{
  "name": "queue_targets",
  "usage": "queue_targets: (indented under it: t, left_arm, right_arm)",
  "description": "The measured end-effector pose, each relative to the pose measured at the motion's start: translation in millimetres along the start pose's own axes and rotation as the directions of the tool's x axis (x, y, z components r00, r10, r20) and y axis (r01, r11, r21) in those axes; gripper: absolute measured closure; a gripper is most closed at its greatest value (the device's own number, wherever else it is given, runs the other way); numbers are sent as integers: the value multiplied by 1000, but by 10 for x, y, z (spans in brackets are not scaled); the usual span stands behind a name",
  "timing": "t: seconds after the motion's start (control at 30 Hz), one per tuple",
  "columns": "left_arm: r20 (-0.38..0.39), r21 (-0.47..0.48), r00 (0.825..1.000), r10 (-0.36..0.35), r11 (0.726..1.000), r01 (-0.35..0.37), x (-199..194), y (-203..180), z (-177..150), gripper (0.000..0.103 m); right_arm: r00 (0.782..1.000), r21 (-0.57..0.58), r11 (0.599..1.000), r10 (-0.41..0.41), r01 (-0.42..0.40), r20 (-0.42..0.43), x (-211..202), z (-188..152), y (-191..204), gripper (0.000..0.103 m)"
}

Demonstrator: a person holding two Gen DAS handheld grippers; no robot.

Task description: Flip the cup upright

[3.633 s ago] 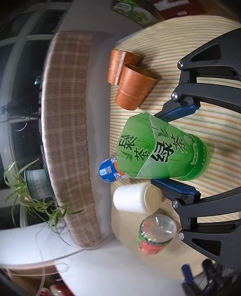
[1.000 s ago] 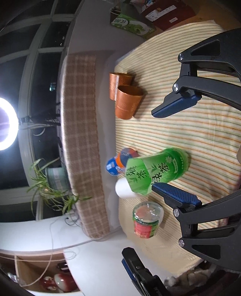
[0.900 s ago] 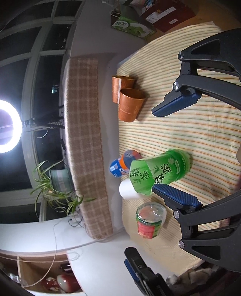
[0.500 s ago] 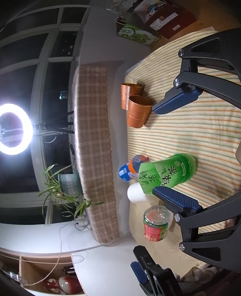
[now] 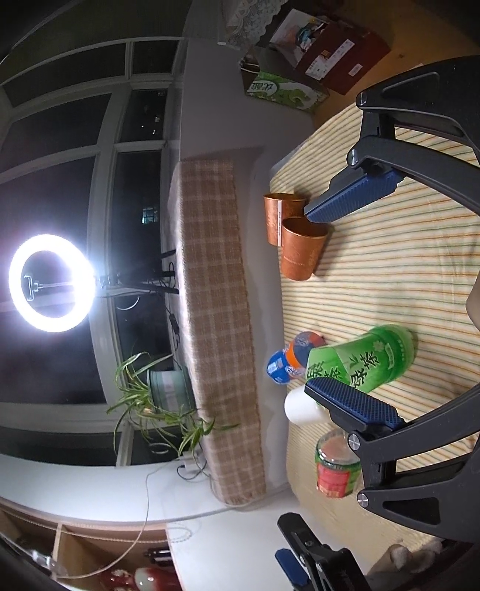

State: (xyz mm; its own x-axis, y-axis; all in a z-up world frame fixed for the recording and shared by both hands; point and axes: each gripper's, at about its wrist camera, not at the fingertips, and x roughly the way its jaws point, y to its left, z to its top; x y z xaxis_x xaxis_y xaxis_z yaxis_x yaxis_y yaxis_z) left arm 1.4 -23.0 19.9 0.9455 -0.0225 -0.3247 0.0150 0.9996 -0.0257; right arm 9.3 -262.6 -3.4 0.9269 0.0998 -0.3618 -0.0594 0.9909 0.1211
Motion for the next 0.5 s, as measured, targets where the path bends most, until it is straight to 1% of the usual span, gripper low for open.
queue_targets:
  t: [0.03, 0.07, 0.5]
  left_arm:
    - [-1, 0, 1000, 0, 1000, 0, 1, 3, -1, 0]
    - [-2, -3, 1000, 0, 1000, 0, 4, 4, 1, 0]
    - [-3, -4, 1000, -1, 1000, 1, 9, 19, 0, 0]
  right_arm:
    - [1000, 2, 1000, 1, -1, 0, -4, -3, -1, 11]
    - [1000, 6, 1000, 1, -1, 4, -8, -2, -5, 9]
    - [1000, 10, 1000, 4, -4, 3, -21, -6, 11, 9]
